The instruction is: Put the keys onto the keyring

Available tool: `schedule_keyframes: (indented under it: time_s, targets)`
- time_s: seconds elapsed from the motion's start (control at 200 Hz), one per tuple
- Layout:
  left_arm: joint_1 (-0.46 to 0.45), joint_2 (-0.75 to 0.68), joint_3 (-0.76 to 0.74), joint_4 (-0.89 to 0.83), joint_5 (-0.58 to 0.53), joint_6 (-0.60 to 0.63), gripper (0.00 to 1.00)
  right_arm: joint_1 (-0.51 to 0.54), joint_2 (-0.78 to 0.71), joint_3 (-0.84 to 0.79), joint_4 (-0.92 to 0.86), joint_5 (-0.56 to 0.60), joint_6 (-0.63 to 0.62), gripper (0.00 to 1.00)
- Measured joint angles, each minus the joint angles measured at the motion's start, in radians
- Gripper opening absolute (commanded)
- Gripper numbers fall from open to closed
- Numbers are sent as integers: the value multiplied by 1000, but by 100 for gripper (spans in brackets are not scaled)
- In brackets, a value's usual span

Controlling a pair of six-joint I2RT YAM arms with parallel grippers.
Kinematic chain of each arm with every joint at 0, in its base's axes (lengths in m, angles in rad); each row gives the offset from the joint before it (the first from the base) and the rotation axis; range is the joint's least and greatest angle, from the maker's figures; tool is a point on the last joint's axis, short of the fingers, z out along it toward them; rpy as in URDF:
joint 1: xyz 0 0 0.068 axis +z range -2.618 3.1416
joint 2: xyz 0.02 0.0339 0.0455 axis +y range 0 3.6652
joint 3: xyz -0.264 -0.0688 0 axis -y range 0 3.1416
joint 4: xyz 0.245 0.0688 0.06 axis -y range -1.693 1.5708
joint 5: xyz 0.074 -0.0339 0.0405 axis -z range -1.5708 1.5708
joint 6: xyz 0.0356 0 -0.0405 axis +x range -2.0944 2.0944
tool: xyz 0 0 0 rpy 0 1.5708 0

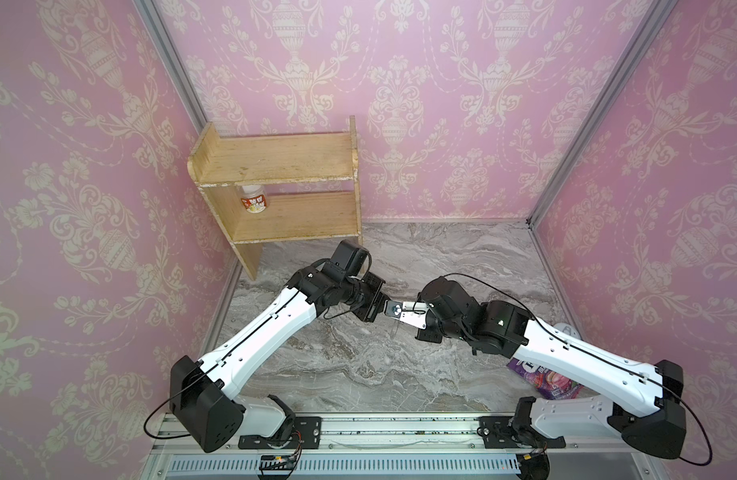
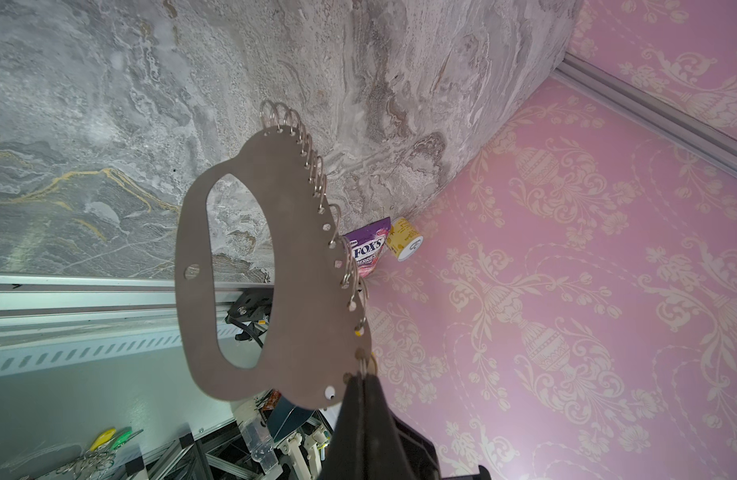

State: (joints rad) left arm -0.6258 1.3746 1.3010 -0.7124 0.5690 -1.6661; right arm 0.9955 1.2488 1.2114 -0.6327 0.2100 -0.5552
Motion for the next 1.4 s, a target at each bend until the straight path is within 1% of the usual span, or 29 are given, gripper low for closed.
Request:
schedule_keyframes:
  time_s: [1.396]
  targets:
    - [-2, 27, 28, -30, 6, 43, 0, 0, 6, 0, 0, 8, -21, 0]
